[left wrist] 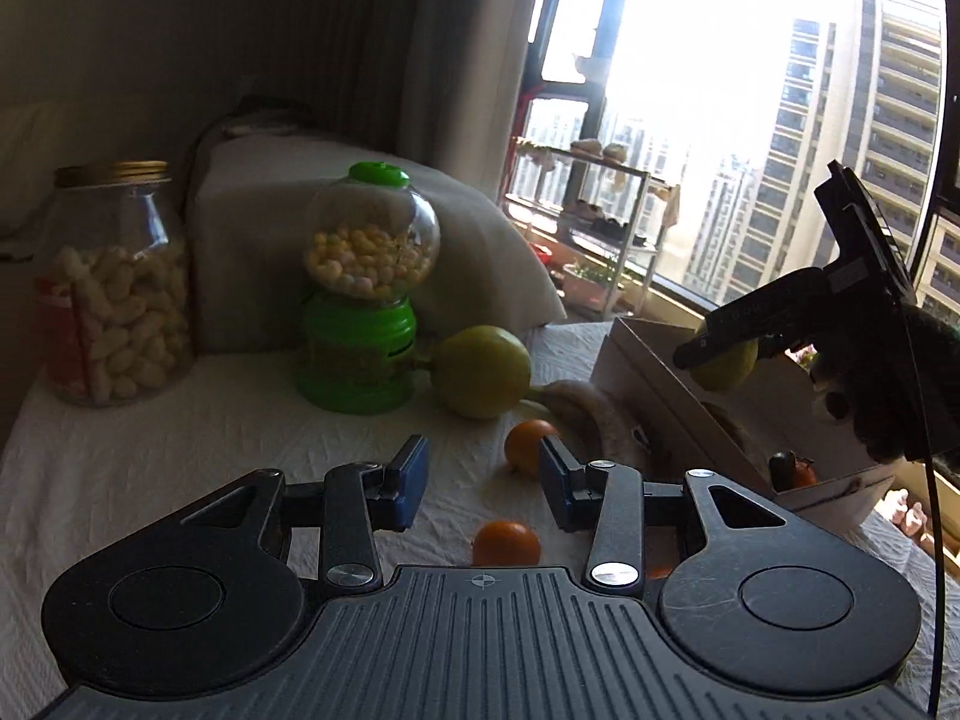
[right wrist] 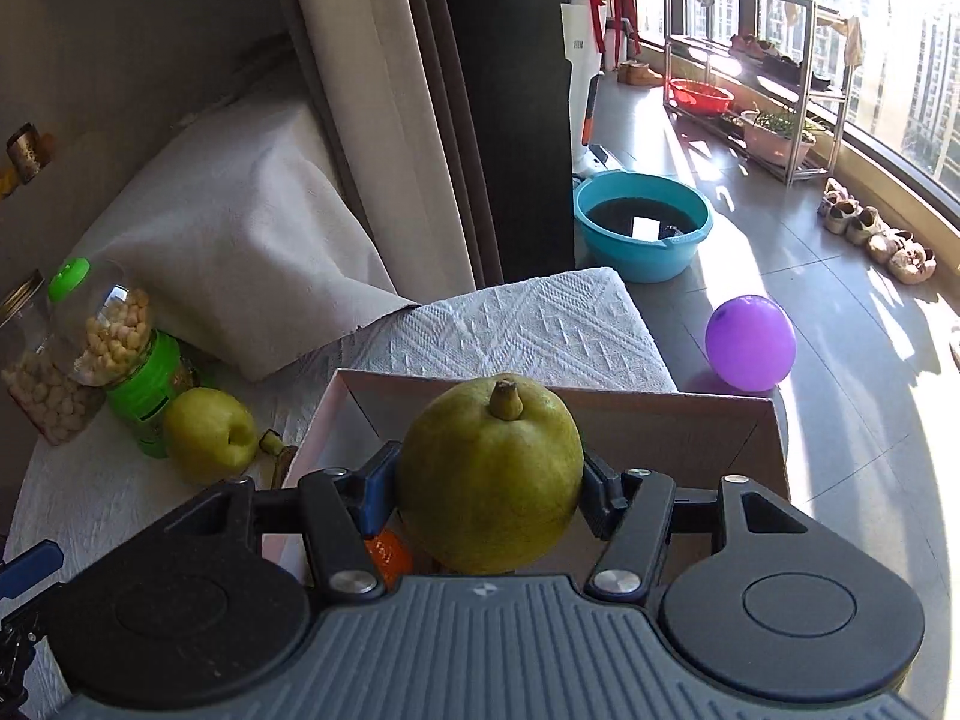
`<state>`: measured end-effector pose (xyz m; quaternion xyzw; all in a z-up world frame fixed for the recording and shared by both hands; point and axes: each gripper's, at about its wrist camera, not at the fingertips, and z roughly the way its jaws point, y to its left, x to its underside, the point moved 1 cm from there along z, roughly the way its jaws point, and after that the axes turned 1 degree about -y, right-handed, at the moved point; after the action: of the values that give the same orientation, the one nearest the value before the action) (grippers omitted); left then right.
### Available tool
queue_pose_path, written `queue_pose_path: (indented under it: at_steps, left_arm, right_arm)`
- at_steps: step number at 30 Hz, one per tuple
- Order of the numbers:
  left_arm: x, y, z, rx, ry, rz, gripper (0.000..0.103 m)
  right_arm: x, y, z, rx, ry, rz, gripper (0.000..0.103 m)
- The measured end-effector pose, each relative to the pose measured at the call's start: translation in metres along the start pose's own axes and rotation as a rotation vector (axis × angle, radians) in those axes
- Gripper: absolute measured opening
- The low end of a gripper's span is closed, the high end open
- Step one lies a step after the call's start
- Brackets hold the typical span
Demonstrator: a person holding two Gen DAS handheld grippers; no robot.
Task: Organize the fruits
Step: 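Carry the green pear over the pink box and lower it in with the right tool, then lower the stemmed tangerine into the pink box and open the left tool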
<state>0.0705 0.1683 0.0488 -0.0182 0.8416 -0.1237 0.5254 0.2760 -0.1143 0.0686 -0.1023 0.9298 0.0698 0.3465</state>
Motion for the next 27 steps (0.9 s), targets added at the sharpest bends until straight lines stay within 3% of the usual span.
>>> queue_pose_path:
  at_steps: [2, 4, 7, 11, 17, 23, 27]
  left_arm:
    - [0.0, 0.013, -0.004, 0.008, -0.015, -0.044, 0.045]
    - [0.001, 0.023, -0.006, 0.015, -0.027, -0.085, 0.045]
    - [0.001, 0.036, -0.01, 0.029, -0.024, -0.135, 0.045]
    - [0.003, 0.043, -0.012, 0.016, -0.018, -0.154, 0.044]
    - [0.004, 0.041, -0.01, 0.0, -0.01, -0.157, 0.044]
    - [0.009, 0.032, -0.011, -0.005, 0.011, -0.132, 0.044]
    - [0.014, 0.024, -0.015, 0.017, 0.029, -0.111, 0.044]
  right_arm:
    - [0.002, 0.002, 0.017, 0.086, 0.041, -0.032, 0.059]
    - [0.002, -0.007, 0.029, 0.074, 0.124, 0.023, 0.059]
    - [-0.002, -0.016, 0.026, 0.06, 0.138, 0.064, 0.06]
    - [-0.002, -0.016, 0.009, 0.096, 0.112, 0.023, 0.066]
    - [0.003, -0.029, -0.021, 0.073, 0.055, 0.06, 0.067]
    - [0.015, -0.025, -0.064, 0.108, -0.061, 0.001, 0.067]
    - [0.036, -0.004, -0.104, 0.029, -0.12, -0.048, 0.067]
